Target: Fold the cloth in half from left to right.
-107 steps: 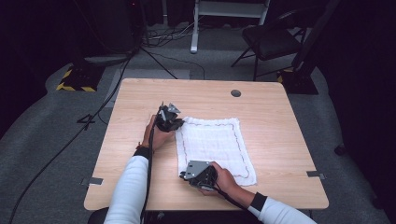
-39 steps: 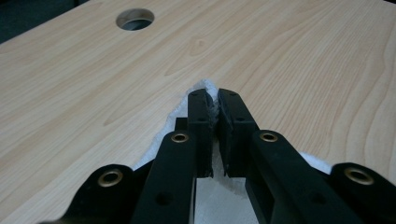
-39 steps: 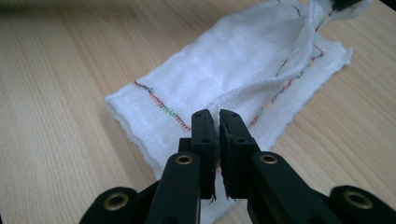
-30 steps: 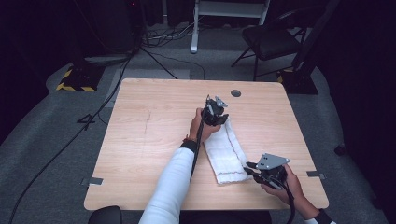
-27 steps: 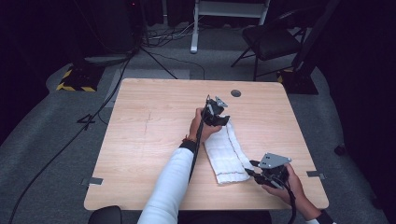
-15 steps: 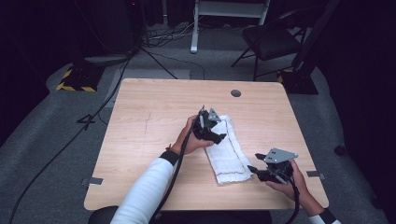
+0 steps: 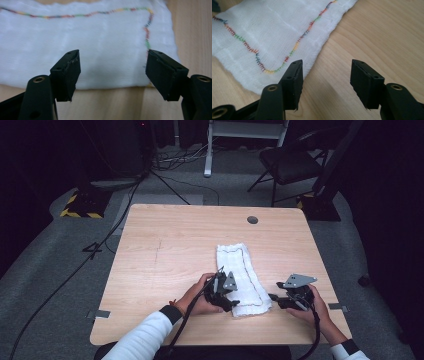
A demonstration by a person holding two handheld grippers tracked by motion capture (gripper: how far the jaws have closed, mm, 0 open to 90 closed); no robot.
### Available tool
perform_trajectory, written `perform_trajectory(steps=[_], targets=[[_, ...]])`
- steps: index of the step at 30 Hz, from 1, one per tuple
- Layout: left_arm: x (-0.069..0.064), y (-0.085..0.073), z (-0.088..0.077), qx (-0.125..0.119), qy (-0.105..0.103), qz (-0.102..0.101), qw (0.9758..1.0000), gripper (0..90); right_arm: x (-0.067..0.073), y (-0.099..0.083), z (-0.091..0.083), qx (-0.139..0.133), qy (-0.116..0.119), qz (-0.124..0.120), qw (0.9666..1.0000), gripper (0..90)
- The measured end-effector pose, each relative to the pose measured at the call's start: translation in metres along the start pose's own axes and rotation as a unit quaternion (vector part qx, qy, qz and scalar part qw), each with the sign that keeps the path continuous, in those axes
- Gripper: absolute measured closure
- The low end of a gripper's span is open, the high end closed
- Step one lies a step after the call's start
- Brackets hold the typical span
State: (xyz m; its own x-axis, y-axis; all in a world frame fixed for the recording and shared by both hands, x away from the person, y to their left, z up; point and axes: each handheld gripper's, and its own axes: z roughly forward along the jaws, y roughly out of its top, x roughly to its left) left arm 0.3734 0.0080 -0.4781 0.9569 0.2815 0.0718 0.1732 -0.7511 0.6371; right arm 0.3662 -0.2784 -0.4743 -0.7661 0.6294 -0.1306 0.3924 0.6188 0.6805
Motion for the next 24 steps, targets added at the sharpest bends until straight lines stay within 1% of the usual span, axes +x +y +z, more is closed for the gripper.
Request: perform_trajectory(steps=[1, 2, 3, 4, 6, 8, 10, 13, 16, 18, 19, 20, 23, 24], targets=[[-0.002, -0.002, 0.002, 0.008, -0.001, 0.003, 1.0, 32.4, 0.002, 0.0, 0.001, 0.004, 0.004, -0.004, 1.0, 44.3], [-0.004, -0.004, 0.004, 0.011, -0.004, 0.003, 0.9999, 34.2, 0.003, 0.0, 0.003, 0.006, 0.008, -0.008, 0.9999, 44.5], [-0.004, -0.006, 0.004, 0.009, -0.006, -0.002, 0.9999, 34.9, 0.005, 0.0, 0.005, 0.011, 0.012, -0.013, 0.9998, 44.6], [-0.003, -0.008, 0.004, 0.007, -0.011, -0.012, 0.9998, 35.5, 0.007, 0.0, 0.007, 0.017, 0.016, -0.017, 0.9996, 44.9], [-0.002, -0.011, 0.002, 0.008, -0.015, -0.017, 0.9997, 35.6, 0.012, -0.001, 0.011, 0.026, 0.021, -0.023, 0.9992, 46.8], [-0.003, -0.015, -0.001, 0.009, -0.013, -0.015, 0.9998, 35.6, 0.014, -0.001, 0.011, 0.023, 0.029, -0.019, 0.9991, 47.0], [-0.004, -0.021, -0.005, 0.003, -0.01, -0.022, 0.9997, 35.5, 0.017, -0.001, 0.012, 0.022, 0.042, -0.012, 0.9988, 47.0], [-0.006, -0.03, -0.012, -0.001, -0.012, -0.025, 0.9996, 34.8, 0.025, 0.0, 0.012, 0.021, 0.05, -0.014, 0.9984, 47.2], [-0.007, -0.04, -0.018, -0.002, -0.011, -0.047, 0.9988, 34.1, 0.036, 0.003, 0.012, 0.024, 0.052, -0.025, 0.9981, 47.2], [-0.009, -0.046, -0.022, -0.005, -0.013, -0.057, 0.9983, 34.0, 0.042, 0.005, 0.012, 0.024, 0.059, -0.032, 0.9975, 46.5], [-0.011, -0.049, -0.025, -0.003, -0.012, -0.06, 0.9981, 34.1, 0.045, 0.005, 0.012, 0.025, 0.063, -0.036, 0.9971, 46.1], [-0.012, -0.051, -0.027, -0.003, -0.009, -0.061, 0.9981, 34.0, 0.048, 0.006, 0.012, 0.027, 0.066, -0.037, 0.9968, 45.1], [-0.017, -0.055, -0.033, 0.0, -0.002, -0.061, 0.9981, 32.0, 0.055, 0.009, 0.012, 0.031, 0.074, -0.05, 0.9956, 39.8], [-0.017, -0.056, -0.036, 0.004, 0.0, -0.059, 0.9983, 26.0, 0.055, 0.01, 0.011, 0.03, 0.075, -0.051, 0.9954, 39.5]])
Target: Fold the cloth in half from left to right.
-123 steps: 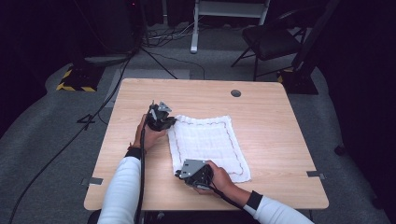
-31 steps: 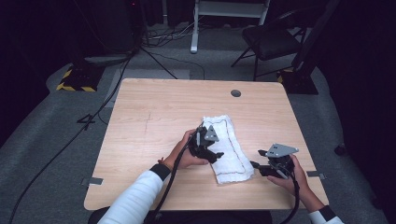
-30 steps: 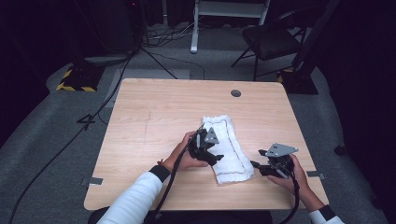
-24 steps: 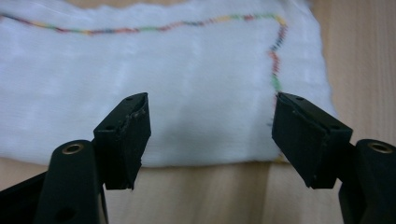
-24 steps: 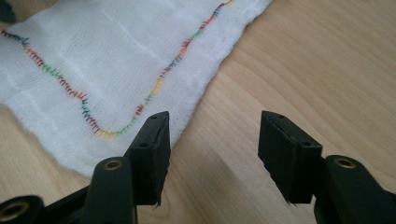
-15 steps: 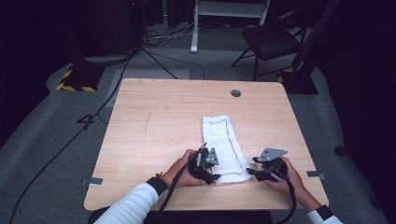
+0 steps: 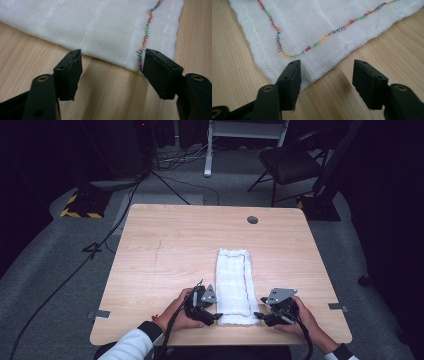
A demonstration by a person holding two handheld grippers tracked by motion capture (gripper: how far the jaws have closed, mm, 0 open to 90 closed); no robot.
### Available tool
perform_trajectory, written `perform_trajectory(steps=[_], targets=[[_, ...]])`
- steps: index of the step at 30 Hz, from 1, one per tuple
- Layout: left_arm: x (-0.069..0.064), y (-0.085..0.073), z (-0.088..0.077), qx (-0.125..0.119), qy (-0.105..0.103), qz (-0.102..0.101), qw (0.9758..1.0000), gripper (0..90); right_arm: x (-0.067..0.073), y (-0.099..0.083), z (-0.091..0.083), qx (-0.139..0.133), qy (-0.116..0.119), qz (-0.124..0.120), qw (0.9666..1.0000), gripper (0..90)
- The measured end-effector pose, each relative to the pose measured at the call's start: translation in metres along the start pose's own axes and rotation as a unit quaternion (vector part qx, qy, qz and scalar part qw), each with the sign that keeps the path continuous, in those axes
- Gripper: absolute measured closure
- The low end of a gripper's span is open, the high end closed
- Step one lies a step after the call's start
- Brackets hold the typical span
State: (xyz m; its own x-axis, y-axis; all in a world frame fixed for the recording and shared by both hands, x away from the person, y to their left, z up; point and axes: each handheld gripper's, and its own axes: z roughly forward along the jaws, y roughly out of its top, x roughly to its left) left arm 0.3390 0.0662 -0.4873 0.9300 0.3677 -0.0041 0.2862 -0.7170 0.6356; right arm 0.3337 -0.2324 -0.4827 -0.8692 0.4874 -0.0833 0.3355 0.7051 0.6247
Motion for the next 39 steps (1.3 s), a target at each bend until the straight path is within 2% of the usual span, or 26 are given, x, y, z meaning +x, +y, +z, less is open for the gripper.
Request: perform_trajectory(steps=[1, 4, 6, 10, 11, 12, 14, 15, 17, 19, 21, 23, 26, 28, 30, 32, 35, 36, 39], targets=[[0.0, 0.0, -0.003, -0.001, 0.002, -0.001, 1.0, 23.2, -0.001, 0.001, -0.002, -0.006, 0.001, 0.001, 1.0, 39.0], [0.007, 0.002, -0.011, -0.018, 0.015, -0.009, 0.9997, 23.4, -0.011, 0.006, -0.008, -0.03, -0.007, 0.019, 0.9993, 37.2], [0.015, 0.007, -0.014, -0.027, 0.029, -0.016, 0.9991, 23.2, -0.02, 0.012, -0.013, -0.046, -0.018, 0.029, 0.9984, 37.2], [0.038, 0.022, -0.013, -0.033, 0.053, -0.026, 0.9977, 22.8, -0.041, 0.026, -0.012, -0.059, -0.043, 0.026, 0.997, 38.0], [0.045, 0.027, -0.013, -0.037, 0.063, -0.026, 0.997, 22.7, -0.047, 0.03, -0.009, -0.058, -0.046, 0.029, 0.9968, 38.1], [0.052, 0.031, -0.011, -0.043, 0.068, -0.037, 0.9961, 22.8, -0.054, 0.035, -0.006, -0.057, -0.051, 0.031, 0.9966, 38.2], [0.067, 0.041, -0.008, -0.044, 0.081, -0.042, 0.9949, 22.8, -0.069, 0.045, 0.001, -0.057, -0.054, 0.041, 0.996, 38.9], [0.073, 0.046, -0.006, -0.042, 0.09, -0.041, 0.9942, 22.8, -0.073, 0.049, 0.004, -0.056, -0.048, 0.049, 0.9961, 38.6], [0.088, 0.055, 0.0, -0.045, 0.093, -0.051, 0.9934, 23.1, -0.084, 0.06, 0.012, -0.052, -0.039, 0.063, 0.9959, 38.3], [0.1, 0.062, 0.006, -0.042, 0.098, -0.058, 0.9926, 23.3, -0.091, 0.069, 0.019, -0.052, -0.056, 0.053, 0.9957, 38.7], [0.111, 0.068, 0.014, -0.029, 0.114, -0.053, 0.9917, 23.5, -0.098, 0.077, 0.025, -0.054, -0.057, 0.057, 0.9953, 38.9], [0.122, 0.07, 0.022, -0.024, 0.116, -0.067, 0.9906, 23.6, -0.105, 0.084, 0.032, -0.053, -0.064, 0.054, 0.9951, 39.2], [0.137, 0.071, 0.032, -0.02, 0.125, -0.088, 0.9881, 23.7, -0.117, 0.091, 0.045, -0.037, -0.077, 0.041, 0.9955, 39.8], [0.147, 0.073, 0.039, -0.011, 0.139, -0.093, 0.9859, 23.6, -0.123, 0.094, 0.053, -0.026, -0.08, 0.037, 0.9958, 39.9], [0.154, 0.074, 0.045, -0.017, 0.141, -0.101, 0.9847, 23.6, -0.128, 0.096, 0.061, -0.024, -0.084, 0.039, 0.9954, 41.0], [0.161, 0.075, 0.05, -0.024, 0.137, -0.118, 0.9832, 23.5, -0.134, 0.096, 0.069, -0.024, -0.081, 0.054, 0.995, 41.5], [0.166, 0.076, 0.061, -0.02, 0.138, -0.127, 0.982, 22.4, -0.141, 0.095, 0.085, -0.006, -0.083, 0.071, 0.994, 41.0], [0.167, 0.077, 0.064, -0.016, 0.136, -0.128, 0.9822, 22.1, -0.143, 0.094, 0.09, 0.002, -0.087, 0.071, 0.9937, 39.0], [0.168, 0.078, 0.07, -0.019, 0.132, -0.133, 0.982, 21.4, -0.15, 0.093, 0.095, -0.005, -0.078, 0.093, 0.9926, 38.2]])
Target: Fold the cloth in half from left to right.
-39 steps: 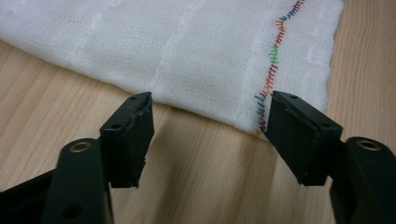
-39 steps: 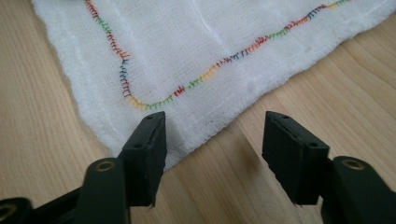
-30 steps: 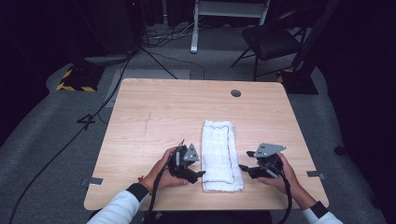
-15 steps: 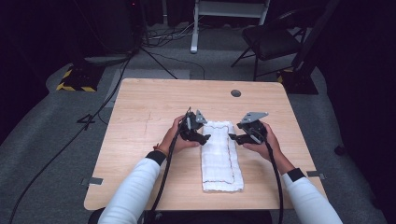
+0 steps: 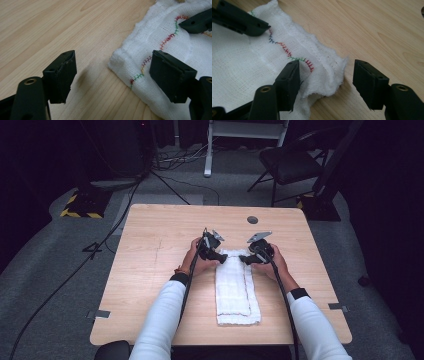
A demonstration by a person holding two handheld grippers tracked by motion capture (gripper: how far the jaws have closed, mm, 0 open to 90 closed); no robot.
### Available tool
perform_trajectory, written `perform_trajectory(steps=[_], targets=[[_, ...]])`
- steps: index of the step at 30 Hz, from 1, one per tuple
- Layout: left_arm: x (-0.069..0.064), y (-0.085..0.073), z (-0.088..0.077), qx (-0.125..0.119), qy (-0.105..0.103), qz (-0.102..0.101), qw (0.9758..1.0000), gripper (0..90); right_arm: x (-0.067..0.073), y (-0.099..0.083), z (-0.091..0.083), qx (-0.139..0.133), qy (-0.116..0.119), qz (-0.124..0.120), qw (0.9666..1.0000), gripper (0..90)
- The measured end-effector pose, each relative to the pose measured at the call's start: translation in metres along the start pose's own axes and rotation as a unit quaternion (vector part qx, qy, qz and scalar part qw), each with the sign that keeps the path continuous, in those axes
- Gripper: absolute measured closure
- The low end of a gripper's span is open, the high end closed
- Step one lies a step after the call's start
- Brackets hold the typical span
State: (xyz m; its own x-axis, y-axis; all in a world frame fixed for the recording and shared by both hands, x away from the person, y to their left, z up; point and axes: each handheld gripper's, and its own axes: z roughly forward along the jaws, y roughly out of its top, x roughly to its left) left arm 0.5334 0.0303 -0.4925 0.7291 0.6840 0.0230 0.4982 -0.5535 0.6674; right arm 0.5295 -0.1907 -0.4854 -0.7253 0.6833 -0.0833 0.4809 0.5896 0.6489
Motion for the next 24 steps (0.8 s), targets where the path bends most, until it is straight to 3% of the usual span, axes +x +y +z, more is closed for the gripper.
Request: perform_trajectory(steps=[3, 6, 9, 11, 14, 18, 21, 24], targets=[[0.001, 0.0, 0.003, -0.004, -0.008, -0.013, 0.9999, 20.9, -0.005, -0.001, 0.001, 0.001, 0.017, 0.012, 0.9998, 38.1], [0.006, -0.004, 0.005, -0.009, -0.027, -0.027, 0.9993, 20.6, -0.01, 0.0, 0.003, 0.006, 0.046, 0.026, 0.9986, 45.5], [0.008, -0.005, 0.003, -0.008, -0.035, -0.02, 0.9992, 22.2, -0.012, 0.0, 0.003, 0.006, 0.068, 0.023, 0.9974, 54.3], [0.008, -0.004, 0.001, -0.006, -0.046, -0.009, 0.9989, 29.3, -0.011, 0.001, 0.002, 0.01, 0.075, 0.019, 0.997, 59.6], [0.009, -0.003, -0.002, 0.001, -0.061, -0.001, 0.9981, 49.1, -0.01, 0.001, 0.002, 0.006, 0.083, 0.022, 0.9963, 71.9], [0.01, -0.003, -0.004, 0.004, -0.075, 0.002, 0.9972, 65.0, -0.003, 0.0, 0.002, -0.008, 0.07, 0.021, 0.9973, 79.9], [0.005, -0.002, -0.005, 0.001, -0.061, 0.021, 0.9979, 74.5, -0.001, 0.0, 0.001, -0.014, 0.06, 0.014, 0.998, 81.5], [0.003, 0.0, -0.005, 0.002, -0.047, 0.03, 0.9984, 78.7, 0.003, 0.001, -0.001, -0.024, 0.042, 0.002, 0.9988, 82.1]])
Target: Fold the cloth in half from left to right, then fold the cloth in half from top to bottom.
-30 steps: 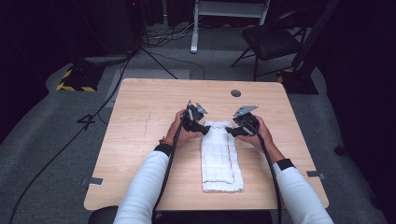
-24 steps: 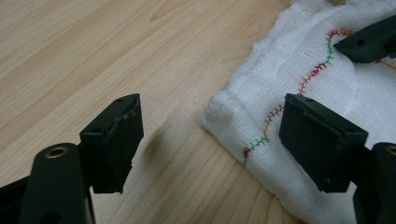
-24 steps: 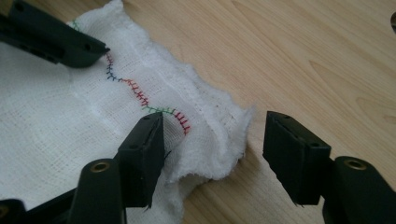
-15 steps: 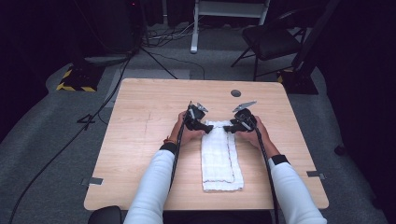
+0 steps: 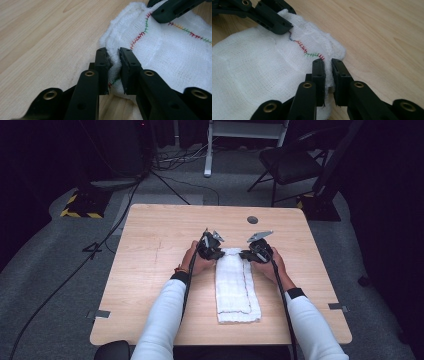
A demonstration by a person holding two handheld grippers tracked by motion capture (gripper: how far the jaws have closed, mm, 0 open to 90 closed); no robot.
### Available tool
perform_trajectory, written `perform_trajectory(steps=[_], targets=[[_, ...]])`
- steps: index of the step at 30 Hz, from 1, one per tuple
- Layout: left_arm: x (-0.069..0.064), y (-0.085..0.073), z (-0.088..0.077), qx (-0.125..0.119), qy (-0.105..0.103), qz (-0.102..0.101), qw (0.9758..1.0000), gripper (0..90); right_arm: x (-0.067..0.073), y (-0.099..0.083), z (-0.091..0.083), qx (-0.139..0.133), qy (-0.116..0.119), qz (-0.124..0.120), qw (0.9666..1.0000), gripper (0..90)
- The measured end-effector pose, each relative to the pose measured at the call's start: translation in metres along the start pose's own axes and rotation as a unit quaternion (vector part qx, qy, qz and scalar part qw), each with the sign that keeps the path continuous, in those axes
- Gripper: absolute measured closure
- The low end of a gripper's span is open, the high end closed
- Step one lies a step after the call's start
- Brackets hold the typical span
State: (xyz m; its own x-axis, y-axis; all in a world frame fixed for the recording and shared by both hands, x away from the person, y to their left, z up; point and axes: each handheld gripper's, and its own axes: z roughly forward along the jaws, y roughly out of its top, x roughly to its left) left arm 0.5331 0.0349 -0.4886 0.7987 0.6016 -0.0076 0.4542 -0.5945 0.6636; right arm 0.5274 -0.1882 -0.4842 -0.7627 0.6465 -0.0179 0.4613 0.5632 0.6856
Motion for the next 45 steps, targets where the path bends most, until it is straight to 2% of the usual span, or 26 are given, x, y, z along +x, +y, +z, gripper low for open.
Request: perform_trajectory(steps=[3, 5, 9, 11, 14, 19, 24, 27, 33, 35, 37, 45], targets=[[0.001, 0.002, -0.001, 0.002, 0.013, 0.004, 0.9999, 79.5, 0.003, 0.003, -0.002, -0.015, -0.006, -0.004, 0.9999, 82.4], [0.002, 0.002, -0.003, -0.006, 0.018, -0.001, 0.9998, 79.6, 0.004, 0.004, -0.002, -0.015, -0.011, -0.01, 0.9998, 82.5], [0.003, 0.003, -0.008, -0.015, 0.033, 0.003, 0.9993, 80.2, 0.006, 0.007, -0.003, -0.022, -0.019, -0.013, 0.9995, 82.6], [0.004, 0.004, -0.009, -0.022, 0.033, 0.002, 0.9992, 80.4, 0.008, 0.009, -0.004, -0.024, -0.024, -0.016, 0.9993, 82.7], [0.007, 0.005, -0.013, -0.037, 0.025, -0.008, 0.999, 80.4, 0.007, 0.011, -0.009, -0.04, -0.018, -0.014, 0.9989, 82.7], [0.01, 0.008, -0.02, -0.056, 0.025, -0.016, 0.998, 79.9, 0.006, 0.018, -0.016, -0.05, -0.032, -0.02, 0.9981, 82.7], [0.009, 0.012, -0.03, -0.06, 0.032, -0.003, 0.9977, 80.4, 0.008, 0.024, -0.02, -0.058, -0.041, -0.023, 0.9972, 82.8], [0.005, 0.011, -0.034, -0.069, 0.033, -0.004, 0.9971, 80.3, 0.01, 0.026, -0.025, -0.064, -0.043, -0.027, 0.9967, 82.8], [-0.003, 0.013, -0.043, -0.076, 0.028, 0.008, 0.9967, 80.3, 0.014, 0.024, -0.035, -0.073, -0.042, -0.034, 0.9959, 82.8], [-0.006, 0.015, -0.044, -0.074, 0.031, 0.018, 0.9966, 80.4, 0.015, 0.022, -0.04, -0.078, -0.036, -0.035, 0.9957, 82.8], [-0.01, 0.016, -0.048, -0.076, 0.027, 0.03, 0.9963, 80.3, 0.017, 0.02, -0.044, -0.079, -0.036, -0.04, 0.9955, 82.8], [-0.016, 0.013, -0.064, -0.09, 0.008, 0.045, 0.9949, 80.4, 0.023, 0.015, -0.058, -0.093, -0.017, -0.047, 0.9944, 82.8]])
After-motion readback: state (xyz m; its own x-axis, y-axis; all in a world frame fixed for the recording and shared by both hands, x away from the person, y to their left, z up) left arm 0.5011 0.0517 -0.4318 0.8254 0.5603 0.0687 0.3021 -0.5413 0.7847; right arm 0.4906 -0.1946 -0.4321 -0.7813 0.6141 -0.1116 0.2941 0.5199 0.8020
